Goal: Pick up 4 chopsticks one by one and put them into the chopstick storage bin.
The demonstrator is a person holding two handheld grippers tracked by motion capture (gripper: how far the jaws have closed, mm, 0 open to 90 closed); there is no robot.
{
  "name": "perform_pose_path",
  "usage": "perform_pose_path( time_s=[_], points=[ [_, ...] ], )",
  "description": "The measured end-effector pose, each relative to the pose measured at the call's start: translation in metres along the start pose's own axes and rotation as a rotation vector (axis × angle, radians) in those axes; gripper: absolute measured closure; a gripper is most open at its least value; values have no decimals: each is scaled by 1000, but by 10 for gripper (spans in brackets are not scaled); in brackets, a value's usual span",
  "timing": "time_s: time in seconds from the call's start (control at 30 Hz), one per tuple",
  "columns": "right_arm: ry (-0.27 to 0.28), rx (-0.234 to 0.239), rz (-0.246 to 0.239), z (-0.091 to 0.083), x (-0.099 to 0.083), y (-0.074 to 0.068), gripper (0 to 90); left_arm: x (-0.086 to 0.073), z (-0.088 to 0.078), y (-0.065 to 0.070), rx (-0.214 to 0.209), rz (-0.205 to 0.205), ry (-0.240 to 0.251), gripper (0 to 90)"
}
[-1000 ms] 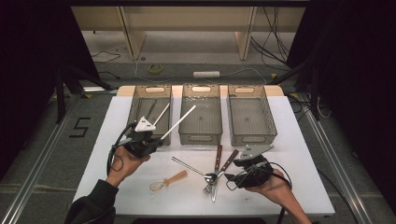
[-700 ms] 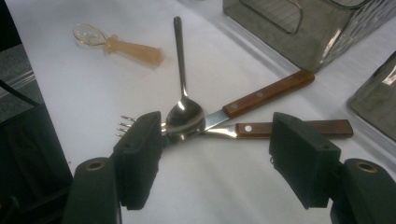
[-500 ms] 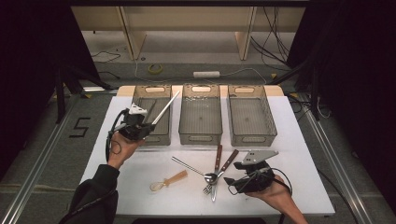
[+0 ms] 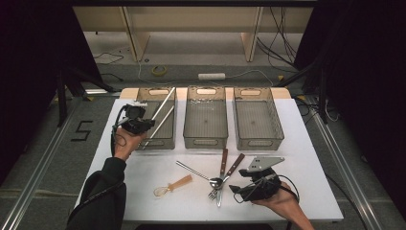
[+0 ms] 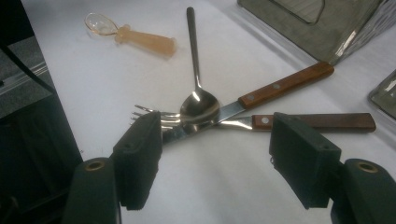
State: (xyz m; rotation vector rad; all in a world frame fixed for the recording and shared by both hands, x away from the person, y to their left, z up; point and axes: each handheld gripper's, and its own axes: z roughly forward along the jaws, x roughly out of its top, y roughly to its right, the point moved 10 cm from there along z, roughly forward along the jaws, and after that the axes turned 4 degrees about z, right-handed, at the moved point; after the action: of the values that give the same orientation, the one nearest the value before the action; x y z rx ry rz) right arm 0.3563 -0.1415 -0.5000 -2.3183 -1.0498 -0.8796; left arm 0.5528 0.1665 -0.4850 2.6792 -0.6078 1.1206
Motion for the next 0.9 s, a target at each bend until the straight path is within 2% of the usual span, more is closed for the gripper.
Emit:
perform_pose_path(
  time_s=[0.23, 0.53, 0.63, 0.8, 0.9],
  points=[
    [1, 2, 0, -1, -1, 0, 355, 2, 13, -7, 37, -18, -29, 849],
    [-3, 5, -4, -1, -2, -1, 355, -3, 23, -14, 63, -43, -68, 842],
    [-5, 5, -3, -1, -2, -1, 355, -4, 26, -15, 69, -39, -78, 838],
    [-9, 12, -4, 0, -2, -2, 355, 0, 25, -16, 86, -45, -68, 666],
    [-10, 11, -3, -1, -2, -2, 355, 3, 20, -11, 67, -39, -49, 630]
  ],
)
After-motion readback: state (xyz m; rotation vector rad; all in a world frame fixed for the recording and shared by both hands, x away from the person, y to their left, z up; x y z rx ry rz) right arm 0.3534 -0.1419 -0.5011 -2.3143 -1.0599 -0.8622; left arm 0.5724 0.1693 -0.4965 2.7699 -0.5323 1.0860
